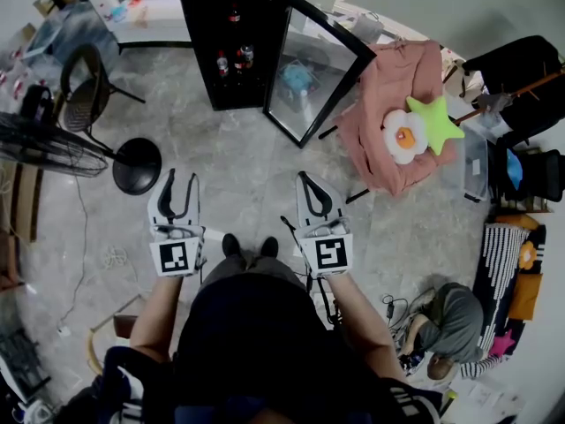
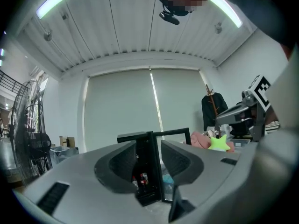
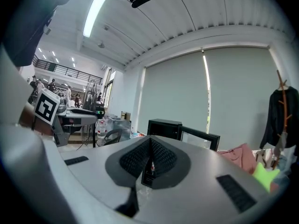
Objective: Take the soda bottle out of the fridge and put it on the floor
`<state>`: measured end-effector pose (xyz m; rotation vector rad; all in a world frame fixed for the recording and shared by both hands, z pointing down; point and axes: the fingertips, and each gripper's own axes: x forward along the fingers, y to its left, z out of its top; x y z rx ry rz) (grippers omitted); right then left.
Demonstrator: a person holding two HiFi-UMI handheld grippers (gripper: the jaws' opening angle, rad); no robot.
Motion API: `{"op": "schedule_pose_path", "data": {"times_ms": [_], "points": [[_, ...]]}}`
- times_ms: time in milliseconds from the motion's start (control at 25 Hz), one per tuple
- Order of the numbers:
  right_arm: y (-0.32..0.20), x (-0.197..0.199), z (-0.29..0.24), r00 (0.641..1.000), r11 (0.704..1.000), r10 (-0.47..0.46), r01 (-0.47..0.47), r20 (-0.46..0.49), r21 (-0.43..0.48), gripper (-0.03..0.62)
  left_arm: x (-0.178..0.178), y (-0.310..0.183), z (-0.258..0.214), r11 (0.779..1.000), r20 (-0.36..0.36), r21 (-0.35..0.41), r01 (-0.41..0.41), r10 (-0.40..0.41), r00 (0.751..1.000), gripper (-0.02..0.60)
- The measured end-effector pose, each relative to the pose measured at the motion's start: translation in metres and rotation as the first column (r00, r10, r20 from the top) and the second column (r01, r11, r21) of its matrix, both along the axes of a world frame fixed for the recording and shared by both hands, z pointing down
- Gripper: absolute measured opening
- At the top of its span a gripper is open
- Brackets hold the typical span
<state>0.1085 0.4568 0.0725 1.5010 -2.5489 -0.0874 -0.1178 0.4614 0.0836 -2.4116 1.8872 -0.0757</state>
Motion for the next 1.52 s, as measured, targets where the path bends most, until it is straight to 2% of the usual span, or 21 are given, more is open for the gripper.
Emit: {"op": "schedule_pose_path", "data": {"times_ms": [560, 1080, 1320, 1520], "points": [[-0.001, 0.003, -0.001, 1.0, 1.0, -0.022, 0.022, 0.015, -0.011, 0.018, 0.021, -0.013, 0.007, 0.997, -0.001, -0.028, -0.076, 0.076, 0.997, 0.314], [-0.016, 0.029, 0.006, 0.995, 0.996, -0.083, 0.083, 0.046, -0.005, 0.018, 0.054, -0.052, 0.014, 0.998, 0.035, -0.022, -0.051, 0.052, 0.998, 0.321], [-0.033, 0.035, 0.01, 0.993, 0.994, -0.112, 0.112, 0.046, -0.008, 0.018, 0.06, -0.085, 0.017, 0.999, 0.031, -0.014, -0.032, 0.032, 0.999, 0.322], [-0.069, 0.025, 0.012, 0.994, 0.995, -0.096, 0.097, 0.056, -0.013, 0.018, 0.058, -0.127, 0.013, 0.998, 0.051, 0.017, -0.06, 0.059, 0.997, 0.322]]}}
